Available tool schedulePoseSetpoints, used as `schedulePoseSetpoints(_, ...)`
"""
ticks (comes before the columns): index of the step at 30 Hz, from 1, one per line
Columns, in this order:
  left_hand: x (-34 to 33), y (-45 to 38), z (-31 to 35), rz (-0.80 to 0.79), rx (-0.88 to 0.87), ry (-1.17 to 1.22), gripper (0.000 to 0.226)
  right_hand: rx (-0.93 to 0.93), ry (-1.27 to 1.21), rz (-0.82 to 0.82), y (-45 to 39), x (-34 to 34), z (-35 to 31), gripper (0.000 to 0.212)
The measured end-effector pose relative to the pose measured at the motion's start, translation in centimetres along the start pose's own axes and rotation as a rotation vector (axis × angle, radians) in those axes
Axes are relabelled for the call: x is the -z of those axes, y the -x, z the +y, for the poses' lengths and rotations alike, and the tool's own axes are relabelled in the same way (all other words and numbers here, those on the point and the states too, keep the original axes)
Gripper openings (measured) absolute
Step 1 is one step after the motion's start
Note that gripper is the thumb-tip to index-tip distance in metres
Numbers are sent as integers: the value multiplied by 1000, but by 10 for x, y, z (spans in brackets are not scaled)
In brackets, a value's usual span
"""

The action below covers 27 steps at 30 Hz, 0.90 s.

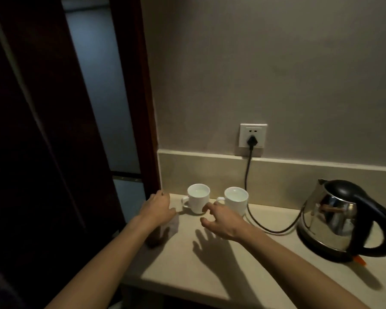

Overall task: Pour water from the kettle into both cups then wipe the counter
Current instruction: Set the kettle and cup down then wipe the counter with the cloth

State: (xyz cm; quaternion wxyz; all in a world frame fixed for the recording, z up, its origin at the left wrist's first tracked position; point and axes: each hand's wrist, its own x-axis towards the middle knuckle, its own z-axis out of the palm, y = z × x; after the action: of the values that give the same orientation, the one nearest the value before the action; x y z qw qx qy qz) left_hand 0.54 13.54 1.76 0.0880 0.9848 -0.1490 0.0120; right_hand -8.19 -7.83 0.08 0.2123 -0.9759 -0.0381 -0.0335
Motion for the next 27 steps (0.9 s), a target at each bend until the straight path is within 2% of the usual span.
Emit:
schedulePoseSetpoints(5,17,22,-29,65,-1,-1,39,127,125,-70,-55,-57,-61,48)
schedulePoseSetpoints(10,22,35,-44,80,14,-10,39,173,200,-97,-81,-103,-93,49)
schedulePoseSetpoints(17,-12,54,-44,4,51,13,38,203,127,12,-66,-116,-72,44)
schedulePoseSetpoints(21,-59,77,-18,-55,-9,151,29,163,81,25,-36,-104,-47,45)
schedulePoseSetpoints(27,-96,95,33,45,-180,305,45,77,146,46,16,-79,-4,47)
